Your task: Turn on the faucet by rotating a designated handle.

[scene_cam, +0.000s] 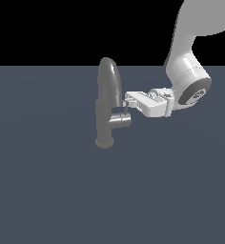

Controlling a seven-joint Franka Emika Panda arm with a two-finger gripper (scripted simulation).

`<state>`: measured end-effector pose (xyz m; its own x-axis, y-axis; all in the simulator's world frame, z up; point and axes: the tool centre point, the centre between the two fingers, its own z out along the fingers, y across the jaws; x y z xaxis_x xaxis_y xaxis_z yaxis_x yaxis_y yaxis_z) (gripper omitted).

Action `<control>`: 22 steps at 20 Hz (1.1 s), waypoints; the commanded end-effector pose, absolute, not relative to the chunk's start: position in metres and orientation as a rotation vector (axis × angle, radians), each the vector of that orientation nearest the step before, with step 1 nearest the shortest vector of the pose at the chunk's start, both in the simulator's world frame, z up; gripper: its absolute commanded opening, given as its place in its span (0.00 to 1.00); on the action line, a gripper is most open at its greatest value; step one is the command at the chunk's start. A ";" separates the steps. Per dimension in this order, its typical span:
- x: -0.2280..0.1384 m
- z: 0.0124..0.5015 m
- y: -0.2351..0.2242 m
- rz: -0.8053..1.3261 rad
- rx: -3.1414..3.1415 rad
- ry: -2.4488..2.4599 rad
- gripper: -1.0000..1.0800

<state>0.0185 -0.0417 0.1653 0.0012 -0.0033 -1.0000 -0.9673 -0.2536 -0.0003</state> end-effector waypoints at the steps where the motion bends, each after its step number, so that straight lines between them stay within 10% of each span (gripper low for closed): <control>1: 0.009 0.170 -0.046 1.400 -1.398 1.075 0.00; 22: -0.031 0.145 -0.054 1.383 -1.413 1.060 0.00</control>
<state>-0.0286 -0.0531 0.1506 0.0245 -0.0004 -0.9997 -0.9648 -0.2618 -0.0236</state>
